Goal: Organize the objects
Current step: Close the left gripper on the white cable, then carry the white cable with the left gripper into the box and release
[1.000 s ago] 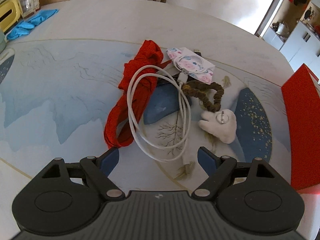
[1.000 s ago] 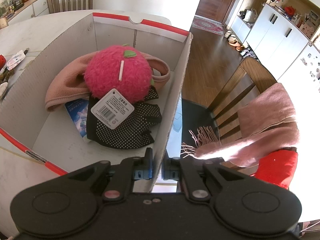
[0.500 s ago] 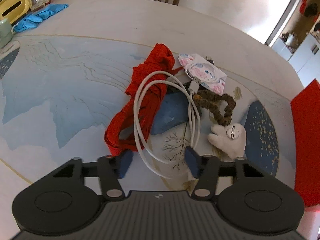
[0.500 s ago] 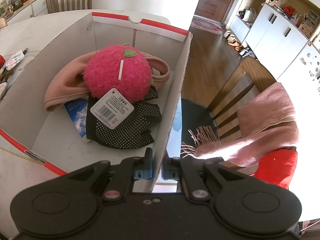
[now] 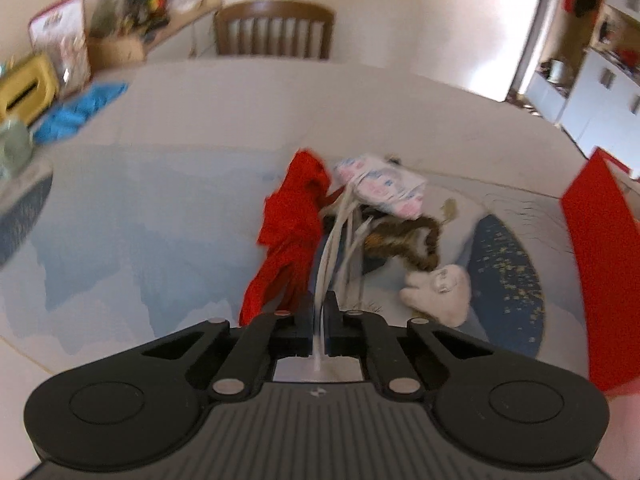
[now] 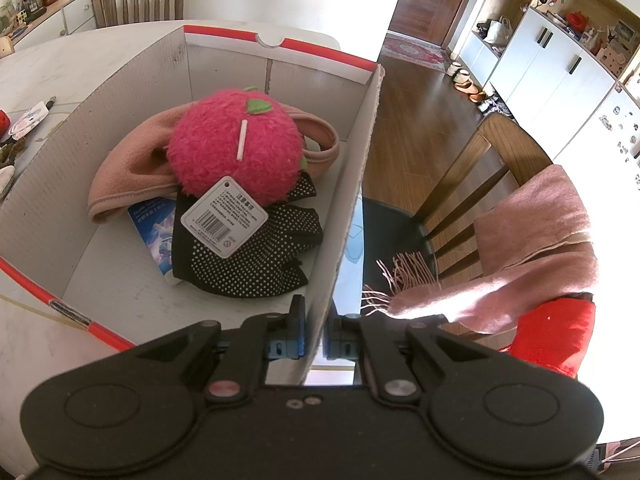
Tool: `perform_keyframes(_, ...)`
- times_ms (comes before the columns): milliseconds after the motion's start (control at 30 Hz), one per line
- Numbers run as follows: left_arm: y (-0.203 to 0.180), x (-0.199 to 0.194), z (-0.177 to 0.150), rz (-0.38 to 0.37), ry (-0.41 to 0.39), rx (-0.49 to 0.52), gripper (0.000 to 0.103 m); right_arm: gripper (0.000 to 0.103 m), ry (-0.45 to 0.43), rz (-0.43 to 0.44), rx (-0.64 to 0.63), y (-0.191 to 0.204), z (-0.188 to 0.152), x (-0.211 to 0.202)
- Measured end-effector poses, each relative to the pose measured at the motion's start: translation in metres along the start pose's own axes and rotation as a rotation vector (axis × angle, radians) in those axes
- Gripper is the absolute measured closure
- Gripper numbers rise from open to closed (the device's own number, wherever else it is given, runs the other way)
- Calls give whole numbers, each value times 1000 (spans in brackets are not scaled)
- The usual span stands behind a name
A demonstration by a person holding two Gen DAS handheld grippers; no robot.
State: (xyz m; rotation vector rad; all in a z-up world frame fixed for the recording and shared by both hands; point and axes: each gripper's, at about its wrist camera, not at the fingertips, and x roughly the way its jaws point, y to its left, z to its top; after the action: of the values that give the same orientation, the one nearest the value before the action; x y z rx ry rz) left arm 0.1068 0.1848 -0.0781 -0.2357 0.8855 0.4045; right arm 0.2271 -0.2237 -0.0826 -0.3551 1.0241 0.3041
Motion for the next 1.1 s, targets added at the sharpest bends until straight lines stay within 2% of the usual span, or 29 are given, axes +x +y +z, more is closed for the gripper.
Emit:
perform_keyframes(167,-14,-24,12,-35,-64,54,100,96,-1,1,-4,-1,0,0)
perform_keyframes(400,-36,-58,33,-131,-134,91,100,96,-3,1,-8,1,1,-1)
perform_keyframes(767,-99,-90,60,-357,-167,209,100,96,-10,10,-10,4,1,-1)
perform_keyframes(1100,-186,-120,73,-581,-180,420,100,96,-13,12,-11,4,1,0)
